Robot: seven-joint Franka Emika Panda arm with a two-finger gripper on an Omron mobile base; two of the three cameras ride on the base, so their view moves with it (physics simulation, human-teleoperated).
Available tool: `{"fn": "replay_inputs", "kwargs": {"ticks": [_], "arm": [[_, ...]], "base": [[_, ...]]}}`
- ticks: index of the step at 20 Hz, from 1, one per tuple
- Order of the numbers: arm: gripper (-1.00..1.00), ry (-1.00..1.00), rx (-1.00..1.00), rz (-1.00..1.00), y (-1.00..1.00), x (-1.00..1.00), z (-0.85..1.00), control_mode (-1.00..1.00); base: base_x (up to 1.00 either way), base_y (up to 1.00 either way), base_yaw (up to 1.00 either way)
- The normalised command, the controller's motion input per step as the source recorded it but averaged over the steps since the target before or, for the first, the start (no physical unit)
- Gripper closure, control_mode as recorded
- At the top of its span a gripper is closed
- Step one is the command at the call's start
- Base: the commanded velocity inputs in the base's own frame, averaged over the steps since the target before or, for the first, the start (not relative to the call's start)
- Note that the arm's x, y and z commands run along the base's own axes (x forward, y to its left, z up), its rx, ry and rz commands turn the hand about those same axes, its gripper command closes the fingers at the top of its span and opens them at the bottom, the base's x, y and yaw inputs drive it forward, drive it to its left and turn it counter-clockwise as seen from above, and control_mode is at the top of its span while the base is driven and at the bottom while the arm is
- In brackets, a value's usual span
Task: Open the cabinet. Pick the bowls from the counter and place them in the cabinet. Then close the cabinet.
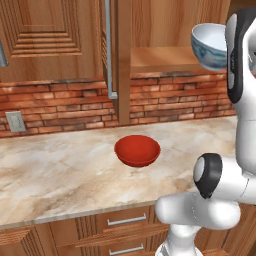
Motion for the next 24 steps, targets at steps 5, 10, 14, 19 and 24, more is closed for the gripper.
{"fn": "replay_inputs", "kwargs": {"ticks": [5,10,14,19,24], "arm": [[1.00,0.00,0.00,0.00,-0.01,0.52,0.00,-1.00],[1.00,0.00,0.00,0.00,-0.18,0.46,0.00,-1.00],[1.00,0.00,0.02,0.01,-0.33,0.38,-0.03,-1.00],[1.00,0.00,0.01,0.00,-0.24,0.34,-0.03,-1.00],[1.00,0.00,0.01,0.01,-0.19,0.32,-0.03,-1.00]], "base": [[0.00,0.00,0.00],[0.00,0.00,0.00],[0.00,0.00,0.00],[0.00,0.00,0.00],[0.00,0.00,0.00]]}}
